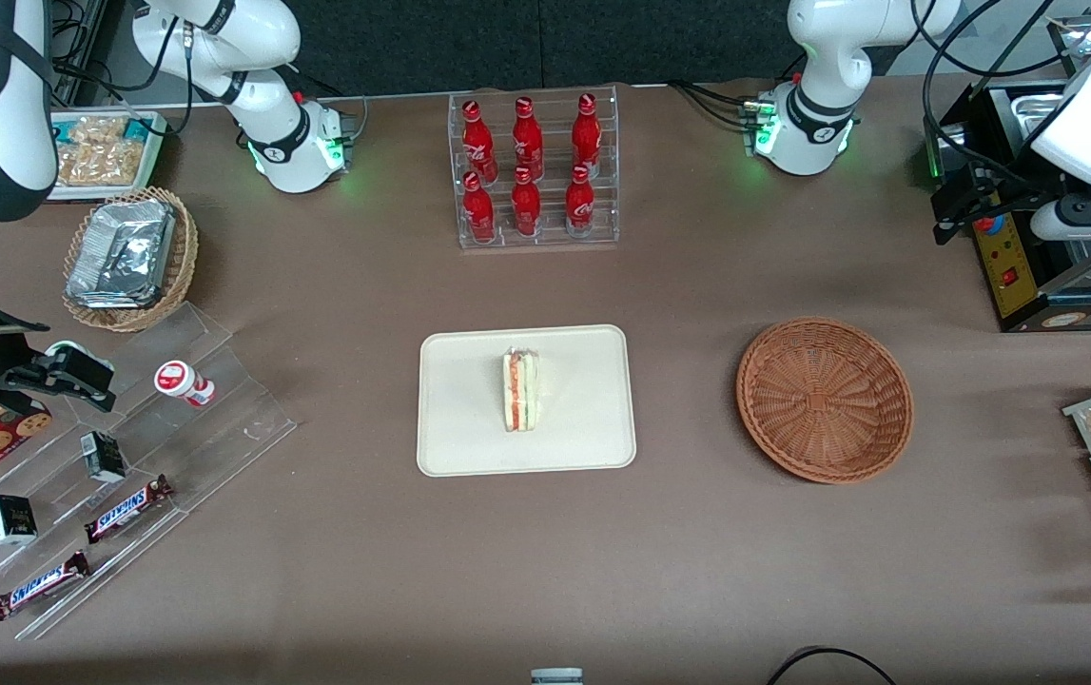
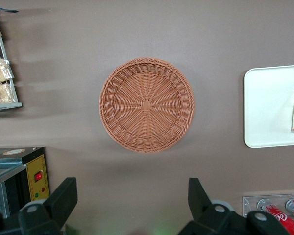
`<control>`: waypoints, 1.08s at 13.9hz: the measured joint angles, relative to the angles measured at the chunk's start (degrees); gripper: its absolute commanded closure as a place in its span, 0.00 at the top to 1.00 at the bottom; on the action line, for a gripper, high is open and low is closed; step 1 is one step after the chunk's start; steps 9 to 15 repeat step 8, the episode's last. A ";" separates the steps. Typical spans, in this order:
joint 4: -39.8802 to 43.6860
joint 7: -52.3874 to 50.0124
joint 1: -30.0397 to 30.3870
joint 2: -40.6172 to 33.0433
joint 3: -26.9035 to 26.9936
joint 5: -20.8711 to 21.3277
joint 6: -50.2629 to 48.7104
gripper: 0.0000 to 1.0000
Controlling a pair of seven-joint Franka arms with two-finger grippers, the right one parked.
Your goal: Place sandwich from basket to tray
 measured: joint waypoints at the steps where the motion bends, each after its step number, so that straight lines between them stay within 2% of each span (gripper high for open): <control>1: 0.00 0.00 -0.06 0.04 0.02 0.00 -0.01 1.00; 15: 0.00 0.00 -0.11 0.81 0.24 0.01 -0.13 1.00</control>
